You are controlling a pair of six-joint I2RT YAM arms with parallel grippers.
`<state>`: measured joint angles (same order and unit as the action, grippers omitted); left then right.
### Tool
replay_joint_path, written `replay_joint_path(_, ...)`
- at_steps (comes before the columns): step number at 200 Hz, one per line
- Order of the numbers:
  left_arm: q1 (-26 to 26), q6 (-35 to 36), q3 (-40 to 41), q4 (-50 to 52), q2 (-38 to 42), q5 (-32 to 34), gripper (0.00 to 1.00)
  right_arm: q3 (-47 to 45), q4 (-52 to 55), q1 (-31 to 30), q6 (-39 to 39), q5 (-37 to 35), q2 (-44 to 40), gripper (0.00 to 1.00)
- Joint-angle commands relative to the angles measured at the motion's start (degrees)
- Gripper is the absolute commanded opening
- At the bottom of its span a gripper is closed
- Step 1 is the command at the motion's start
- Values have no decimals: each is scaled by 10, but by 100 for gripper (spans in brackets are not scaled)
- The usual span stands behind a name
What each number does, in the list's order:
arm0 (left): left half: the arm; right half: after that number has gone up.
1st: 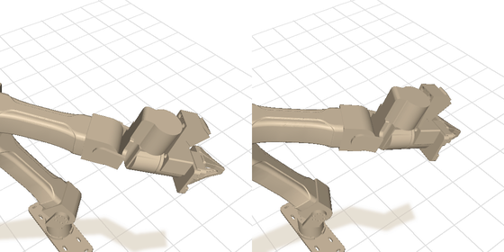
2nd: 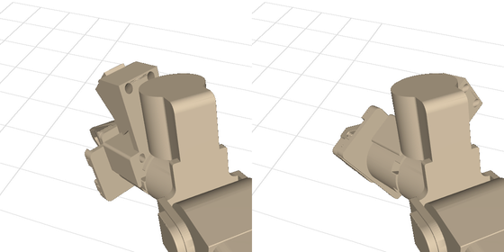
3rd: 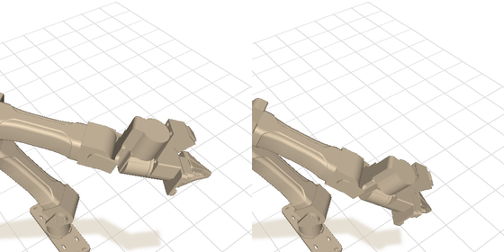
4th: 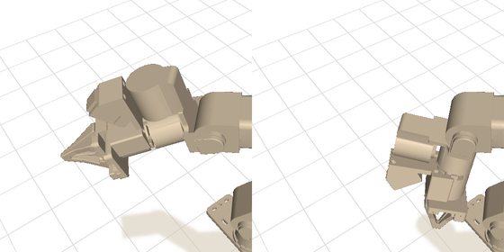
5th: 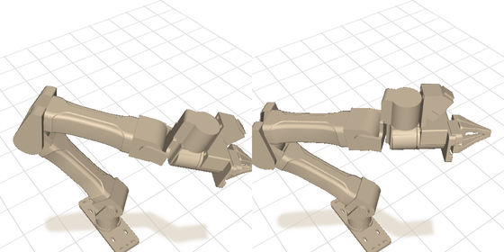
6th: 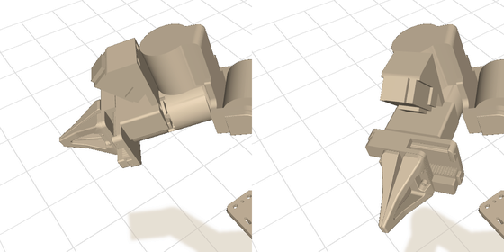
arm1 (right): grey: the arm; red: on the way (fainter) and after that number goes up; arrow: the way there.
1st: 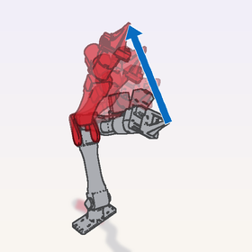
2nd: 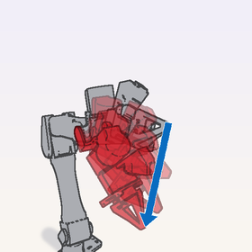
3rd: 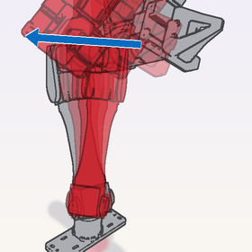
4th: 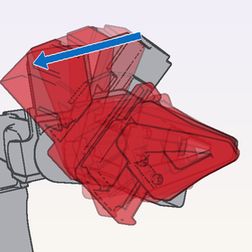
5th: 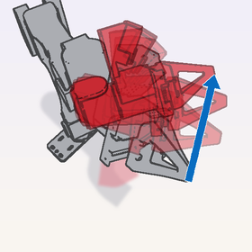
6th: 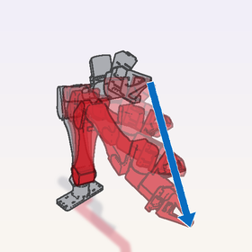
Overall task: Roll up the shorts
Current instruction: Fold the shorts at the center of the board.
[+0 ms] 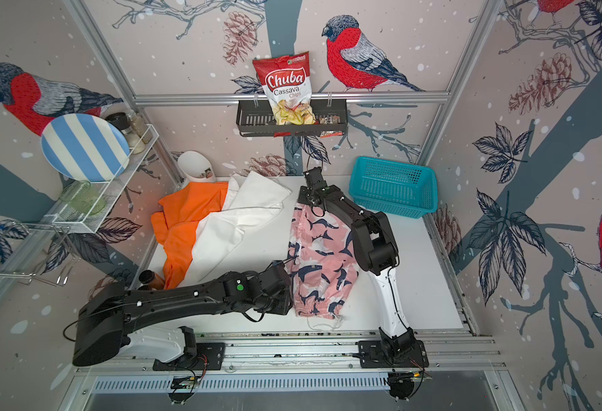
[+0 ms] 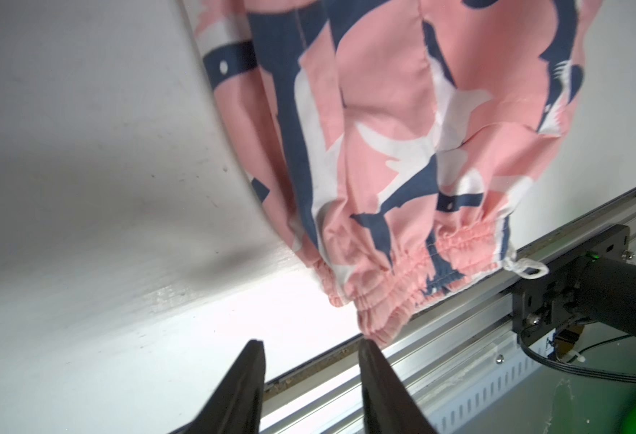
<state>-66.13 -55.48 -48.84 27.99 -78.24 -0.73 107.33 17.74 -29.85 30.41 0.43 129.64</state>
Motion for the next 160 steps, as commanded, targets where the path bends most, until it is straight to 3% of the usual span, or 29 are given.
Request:
replay_joint_path(1, -1, 5, -21, 17, -7, 13, 53, -2, -24, -4, 13, 11, -3, 0)
replay_joint_path(27, -1, 8, -25, 10, -53, 5, 55, -2, -28, -5, 17, 17, -6, 0)
replay_joint_path(49, -2, -1, 12, -24, -76, -7, 50, -2, -35, -7, 18, 26, -8, 0)
replay_joint_path(84, -2, -11, 86, -105, -95, -22, 29, -20, -64, -8, 30, 60, -24, 0)
replay_joint_path(98, -3, -4, 90, -109, -106, -28, 21, -46, -102, -9, 44, 71, -33, 0)
replay_joint_path(125, -4, 0, 99, -109, -118, -30, 20, -103, -220, -17, 71, 110, -27, 0)
replay_joint_path(160, -4, -7, 118, -115, -117, -26, 19, -114, -382, -13, 135, 235, 61, 0)
